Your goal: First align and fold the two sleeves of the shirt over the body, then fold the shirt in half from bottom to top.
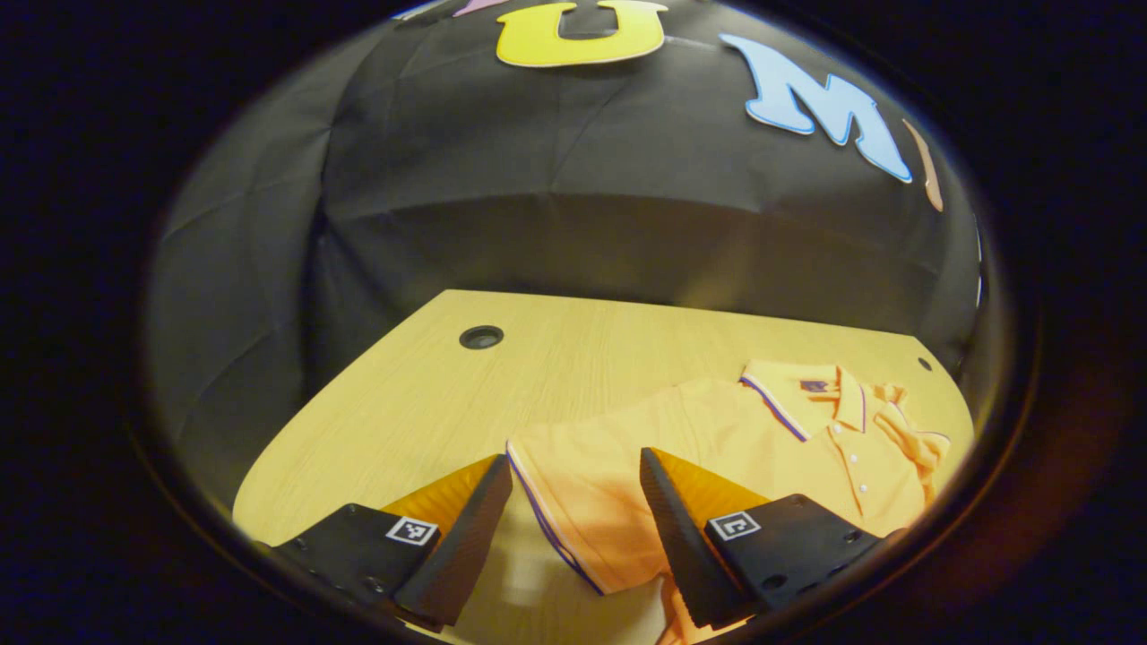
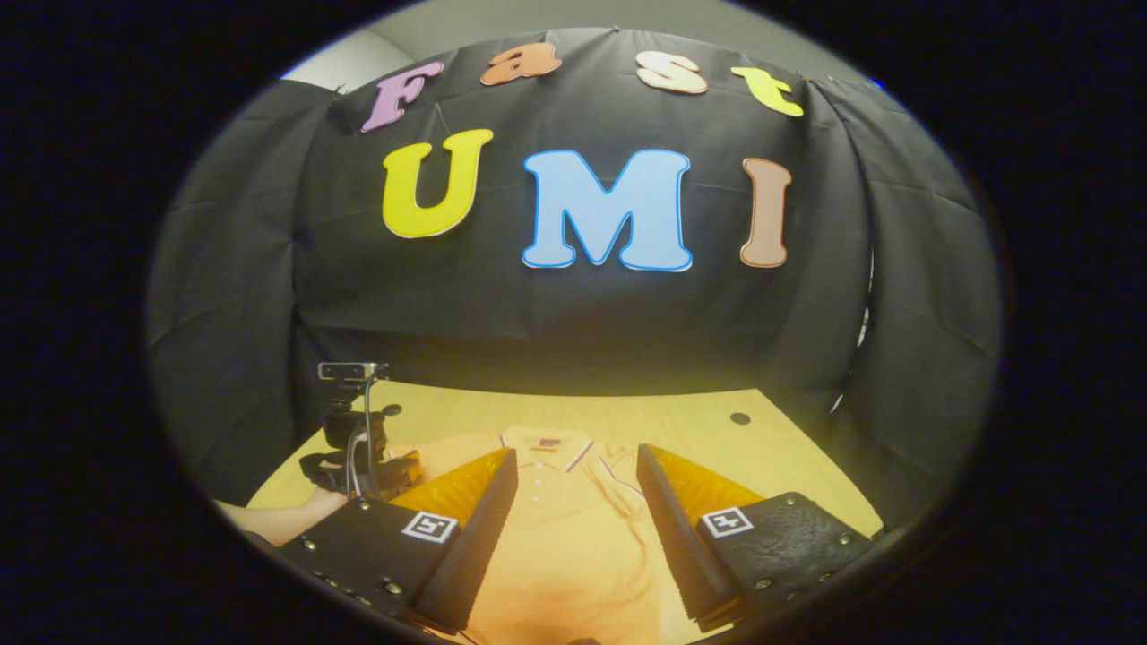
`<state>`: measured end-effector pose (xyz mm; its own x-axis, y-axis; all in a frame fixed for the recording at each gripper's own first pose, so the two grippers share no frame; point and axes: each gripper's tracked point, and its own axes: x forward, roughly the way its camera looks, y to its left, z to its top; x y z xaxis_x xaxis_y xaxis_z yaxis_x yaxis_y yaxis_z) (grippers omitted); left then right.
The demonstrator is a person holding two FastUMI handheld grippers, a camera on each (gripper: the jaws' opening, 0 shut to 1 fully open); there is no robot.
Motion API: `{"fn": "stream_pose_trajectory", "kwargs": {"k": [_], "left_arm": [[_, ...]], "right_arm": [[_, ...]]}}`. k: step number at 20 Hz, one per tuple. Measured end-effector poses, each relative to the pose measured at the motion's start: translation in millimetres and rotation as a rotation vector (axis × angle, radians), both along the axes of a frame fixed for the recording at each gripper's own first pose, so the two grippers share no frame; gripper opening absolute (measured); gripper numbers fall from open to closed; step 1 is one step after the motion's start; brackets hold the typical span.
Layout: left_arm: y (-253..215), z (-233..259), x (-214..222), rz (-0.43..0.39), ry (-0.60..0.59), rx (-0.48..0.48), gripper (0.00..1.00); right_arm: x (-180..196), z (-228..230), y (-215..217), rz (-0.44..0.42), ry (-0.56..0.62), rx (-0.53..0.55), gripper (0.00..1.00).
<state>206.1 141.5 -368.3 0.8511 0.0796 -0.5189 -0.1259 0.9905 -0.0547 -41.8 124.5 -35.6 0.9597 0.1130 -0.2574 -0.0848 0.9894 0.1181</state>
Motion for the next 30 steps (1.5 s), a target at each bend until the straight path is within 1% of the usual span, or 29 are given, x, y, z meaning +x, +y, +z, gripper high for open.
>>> {"fn": "stream_pose_trajectory", "kwargs": {"k": [2, 5, 6, 7, 11, 12, 14, 16, 19, 22, 23, 24, 25, 26, 27, 29, 30], "left_arm": [[1, -7, 4, 0.003, 0.021, 0.007, 0.94], [4, -16, 11, 0.013, 0.040, -0.006, 0.94], [6, -19, 11, 0.020, 0.051, -0.010, 0.94], [6, -23, 11, 0.025, 0.066, -0.017, 0.94], [5, -29, 13, 0.024, 0.088, -0.025, 0.94], [4, -31, 14, 0.021, 0.091, -0.016, 0.94], [5, -35, 13, 0.016, 0.120, 0.035, 0.94], [-3, -34, 17, -0.001, 0.123, 0.033, 0.75], [-14, -34, 19, -0.048, 0.141, 0.053, 0.52], [-19, -34, 20, -0.056, 0.144, 0.058, 0.29], [-20, -33, 21, -0.058, 0.141, 0.061, 0.24], [-21, -34, 23, -0.067, 0.140, 0.065, 0.16], [-22, -33, 22, -0.066, 0.139, 0.070, 0.16], [-22, -33, 23, -0.068, 0.137, 0.067, 0.10], [-23, -31, 24, -0.064, 0.130, 0.060, 0.10], [-19, -23, 24, -0.051, 0.109, 0.072, 0.11], [-21, -15, 25, -0.051, 0.094, 0.074, 0.10]], "right_arm": [[-6, -3, -3, -0.005, 0.008, -0.023, 0.84], [-11, -7, -6, -0.012, 0.025, -0.008, 0.84], [-11, -7, -10, -0.024, 0.027, -0.005, 0.81], [-12, -7, -13, -0.034, 0.029, 0.000, 0.83], [-9, -7, -19, -0.055, 0.029, 0.023, 0.83], [-8, -8, -19, -0.054, 0.032, 0.027, 0.83], [-3, -10, -17, -0.052, 0.039, 0.035, 0.83], [0, -12, -15, -0.047, 0.048, 0.046, 0.83], [3, -14, -16, -0.044, 0.054, 0.046, 0.82], [3, -22, -19, -0.050, 0.071, 0.051, 0.83], [1, -24, -20, -0.052, 0.076, 0.055, 0.83], [-1, -26, -22, -0.055, 0.078, 0.056, 0.83], [-3, -28, -25, -0.062, 0.078, 0.053, 0.81], [-5, -29, -29, -0.070, 0.078, 0.049, 0.80], [-7, -31, -33, -0.079, 0.079, 0.048, 0.83], [-12, -33, -40, -0.097, 0.079, 0.052, 0.82], [-14, -34, -44, -0.105, 0.080, 0.053, 0.80]]}}
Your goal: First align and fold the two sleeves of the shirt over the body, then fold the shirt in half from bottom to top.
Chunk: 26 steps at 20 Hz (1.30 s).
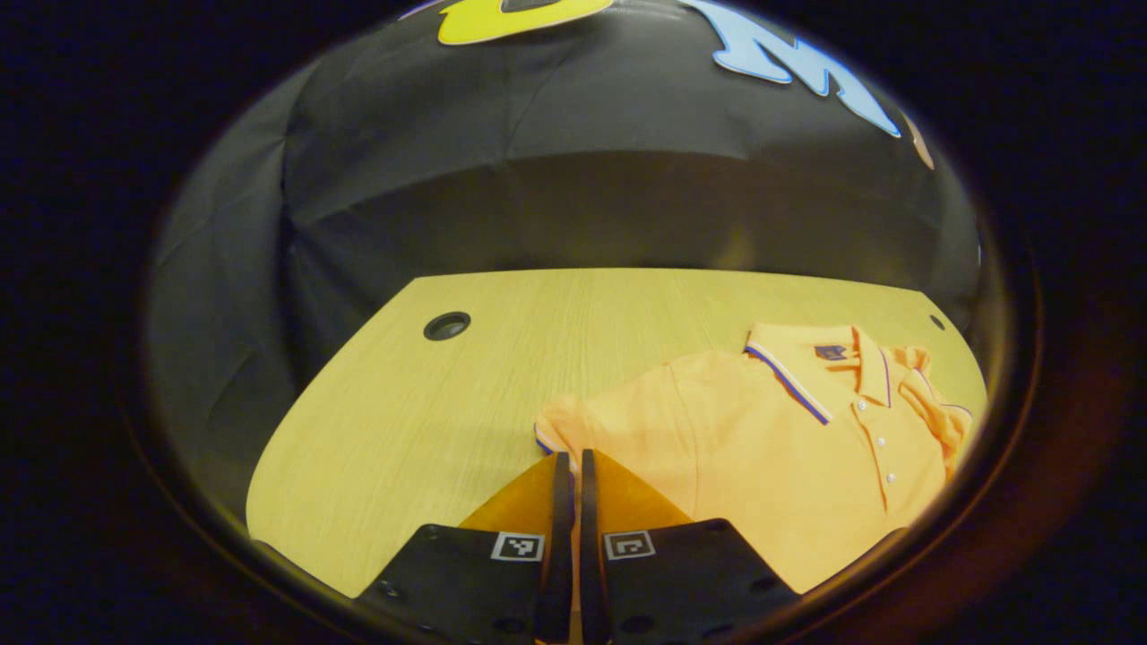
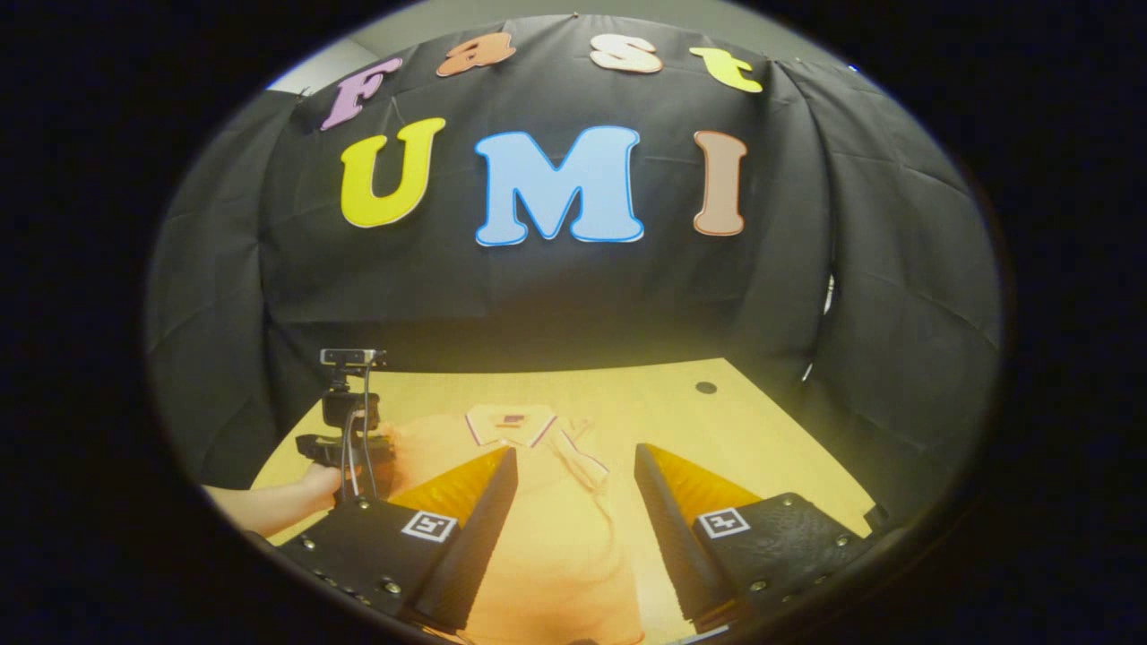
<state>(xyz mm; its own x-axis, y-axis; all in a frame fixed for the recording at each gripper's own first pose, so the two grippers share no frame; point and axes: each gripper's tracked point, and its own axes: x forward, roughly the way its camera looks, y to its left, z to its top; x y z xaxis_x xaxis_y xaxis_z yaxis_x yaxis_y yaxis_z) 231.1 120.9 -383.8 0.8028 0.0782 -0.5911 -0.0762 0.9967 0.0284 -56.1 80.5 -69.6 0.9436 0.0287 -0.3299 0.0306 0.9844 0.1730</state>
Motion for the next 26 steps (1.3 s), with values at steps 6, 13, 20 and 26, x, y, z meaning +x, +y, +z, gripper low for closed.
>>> {"fn": "stream_pose_trajectory", "kwargs": {"k": [6, 13, 20, 26], "left_arm": [[-43, 42, 6, -0.093, -0.072, 0.036, 0.10], [-86, 37, 12, -0.199, -0.058, 0.052, 0.10], [-106, 25, 10, -0.244, -0.016, 0.075, 0.11], [-117, 25, 0, -0.262, -0.012, 0.105, 0.17]], "right_arm": [[-4, -9, -10, -0.028, 0.015, 0.021, 0.82], [-6, -23, -8, -0.082, 0.049, 0.016, 0.80], [-5, -28, -1, -0.067, 0.050, 0.014, 0.83], [-14, -42, -4, -0.032, 0.071, 0.037, 0.82]]}}
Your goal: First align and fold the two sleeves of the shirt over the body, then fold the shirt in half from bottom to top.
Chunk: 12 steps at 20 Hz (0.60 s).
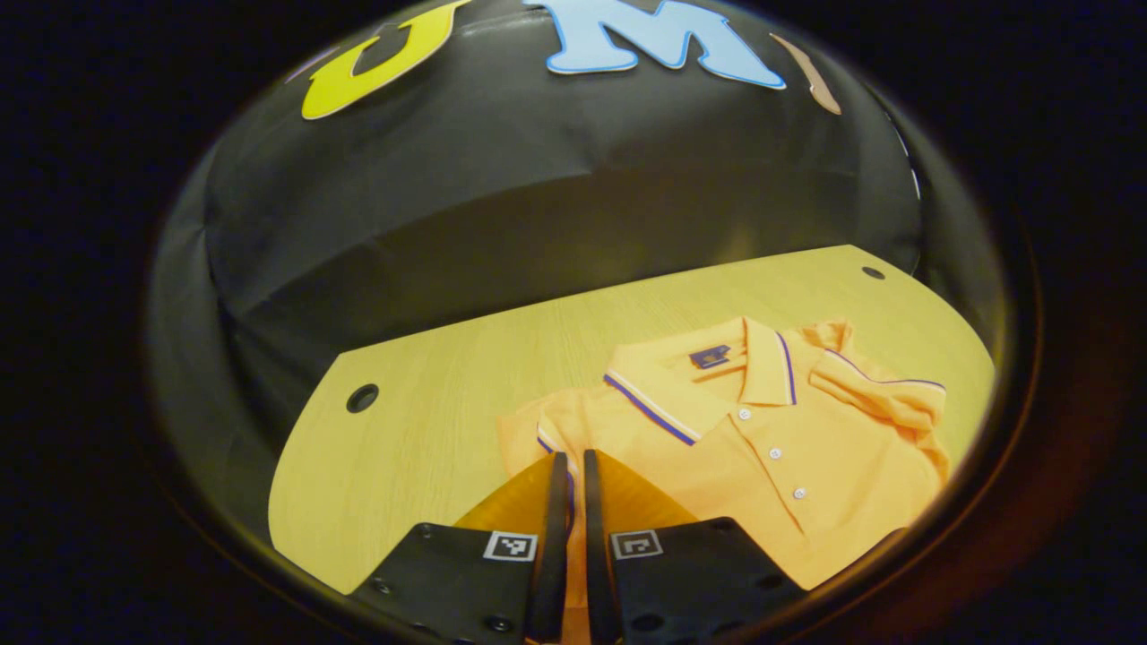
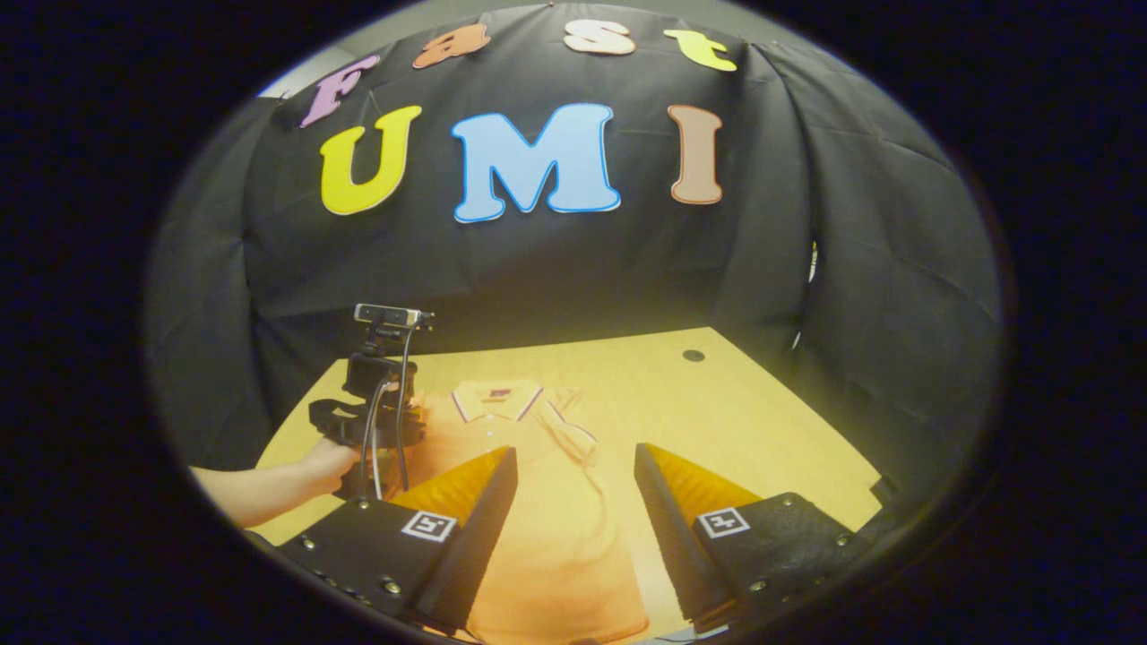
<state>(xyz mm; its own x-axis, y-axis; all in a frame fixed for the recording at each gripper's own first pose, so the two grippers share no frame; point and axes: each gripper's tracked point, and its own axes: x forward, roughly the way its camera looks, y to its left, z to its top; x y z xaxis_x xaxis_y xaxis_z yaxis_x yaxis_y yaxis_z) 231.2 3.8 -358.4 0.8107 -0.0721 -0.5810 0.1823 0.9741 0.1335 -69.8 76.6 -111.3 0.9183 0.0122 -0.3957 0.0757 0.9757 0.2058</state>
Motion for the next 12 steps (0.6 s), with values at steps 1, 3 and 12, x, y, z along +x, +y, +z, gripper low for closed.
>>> {"fn": "stream_pose_trajectory", "kwargs": {"k": [1, 3, 12], "left_arm": [[-3, 1, -3, -0.003, 0.003, -0.006, 0.17], [-10, 2, -10, -0.010, 0.014, -0.027, 0.29], [-22, 36, -60, 0.002, -0.003, -0.126, 0.69]], "right_arm": [[-2, -2, -2, 0.002, 0.004, 0.000, 0.82], [-7, -7, -4, 0.015, 0.009, -0.005, 0.83], [-33, -36, -13, 0.076, 0.020, -0.014, 0.83]]}}
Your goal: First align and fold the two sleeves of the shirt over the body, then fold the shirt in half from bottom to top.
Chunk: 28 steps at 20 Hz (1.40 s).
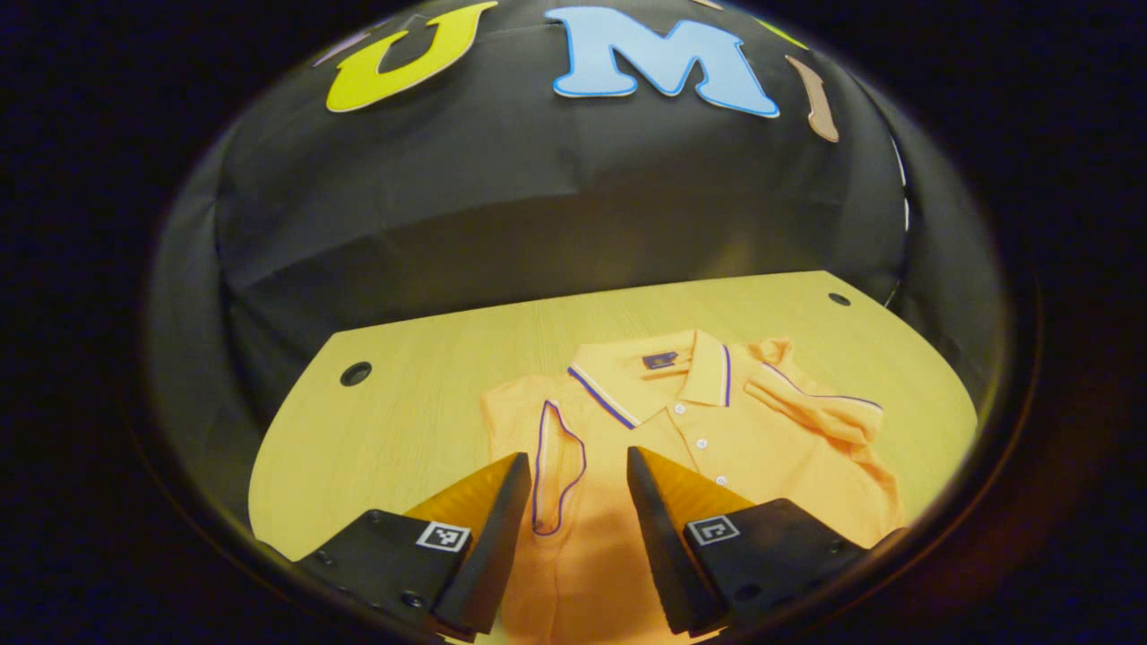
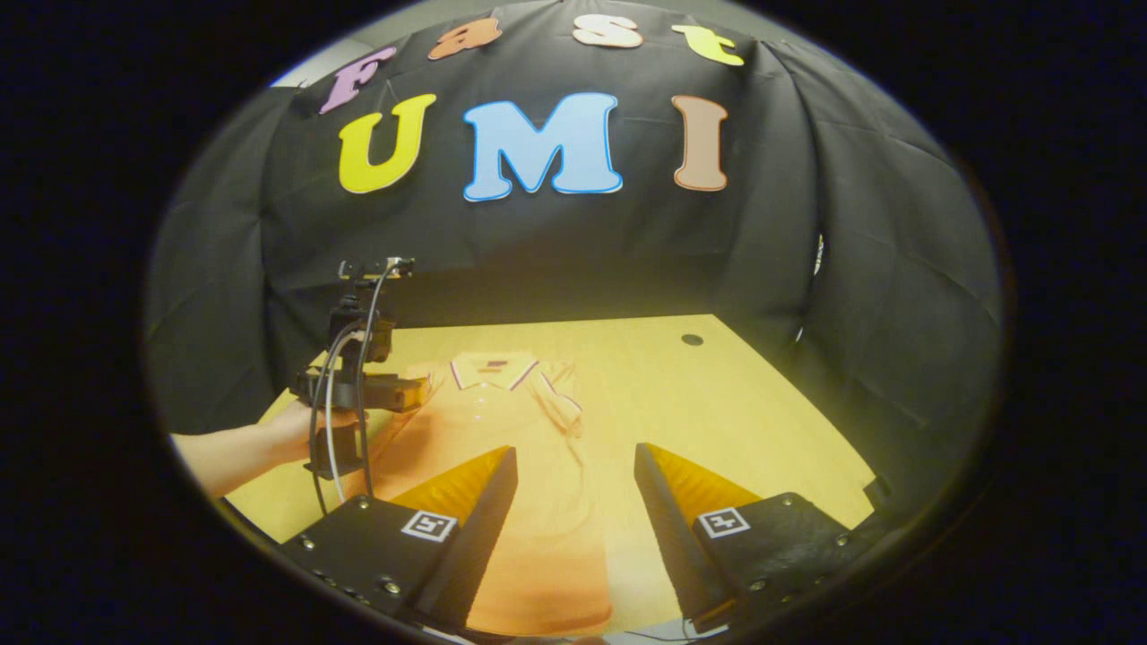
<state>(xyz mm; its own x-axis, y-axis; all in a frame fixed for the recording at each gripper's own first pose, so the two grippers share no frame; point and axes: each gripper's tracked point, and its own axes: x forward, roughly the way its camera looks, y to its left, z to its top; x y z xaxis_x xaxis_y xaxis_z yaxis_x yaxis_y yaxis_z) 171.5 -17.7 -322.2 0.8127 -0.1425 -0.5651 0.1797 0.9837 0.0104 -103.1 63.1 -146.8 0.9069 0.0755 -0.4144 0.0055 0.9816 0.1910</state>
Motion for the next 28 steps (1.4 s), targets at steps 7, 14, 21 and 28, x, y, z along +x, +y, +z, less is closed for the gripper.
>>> {"fn": "stream_pose_trajectory", "kwargs": {"k": [7, 14, 21, 28], "left_arm": [[2, 22, -65, 0.002, -0.018, -0.028, 0.89], [-1, 17, -146, -0.015, 0.010, -0.024, 0.96], [13, -5, -228, -0.003, 0.073, -0.030, 0.97], [36, -25, -307, -0.004, 0.123, -0.021, 0.96]], "right_arm": [[-28, -34, 6, 0.059, 0.037, 0.001, 0.95], [-57, -72, 9, 0.084, 0.112, 0.006, 0.98], [-84, -112, 17, 0.122, 0.186, -0.003, 0.98], [-107, -145, 27, 0.139, 0.259, 0.004, 0.98]]}}
